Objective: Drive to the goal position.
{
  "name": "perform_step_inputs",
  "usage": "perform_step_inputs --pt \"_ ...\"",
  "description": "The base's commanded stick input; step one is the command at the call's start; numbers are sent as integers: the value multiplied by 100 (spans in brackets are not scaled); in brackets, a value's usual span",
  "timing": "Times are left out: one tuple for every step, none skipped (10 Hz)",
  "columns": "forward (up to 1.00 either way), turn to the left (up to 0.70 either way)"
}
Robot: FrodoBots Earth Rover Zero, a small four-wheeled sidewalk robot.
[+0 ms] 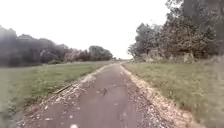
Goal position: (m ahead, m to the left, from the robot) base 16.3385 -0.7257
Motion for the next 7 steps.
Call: perform_step_inputs --pt "70 0" --pt "70 -5" --pt "70 -16" --pt "70 -26" --pt "70 -19" --pt "70 -9" --pt "70 -4"
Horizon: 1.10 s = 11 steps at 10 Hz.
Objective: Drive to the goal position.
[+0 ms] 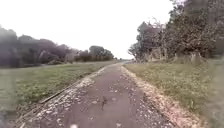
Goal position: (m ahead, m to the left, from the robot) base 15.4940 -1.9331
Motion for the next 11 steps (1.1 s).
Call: perform_step_inputs --pt "70 -2" --pt "70 0" --pt "70 0" --pt "70 0" --pt "70 0" --pt "70 0" --pt "70 -13" --pt "70 -28" --pt "70 -34" --pt "70 -34" --pt "70 -33"
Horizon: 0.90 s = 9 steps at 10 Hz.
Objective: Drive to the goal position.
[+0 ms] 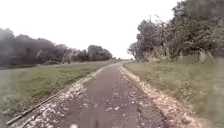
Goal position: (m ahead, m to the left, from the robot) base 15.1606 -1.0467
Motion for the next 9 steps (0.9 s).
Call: perform_step_inputs --pt "70 -32" --pt "70 0" --pt "70 0" --pt "70 0" --pt "70 0" --pt "70 0" --pt "70 0" --pt "70 0" --pt "70 0"
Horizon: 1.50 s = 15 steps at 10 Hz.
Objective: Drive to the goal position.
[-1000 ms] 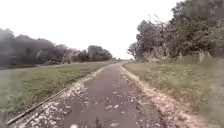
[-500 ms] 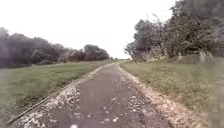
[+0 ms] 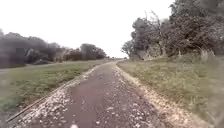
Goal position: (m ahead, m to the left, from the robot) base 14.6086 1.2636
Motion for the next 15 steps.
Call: perform_step_inputs --pt "70 0" --pt "70 0" --pt "70 0" --pt "70 0" --pt "70 0" --pt "70 0" --pt "70 0" --pt "70 0" --pt "70 0" --pt "70 0" --pt "70 0" --pt "70 0" --pt "70 0" --pt "70 0" --pt "70 0"
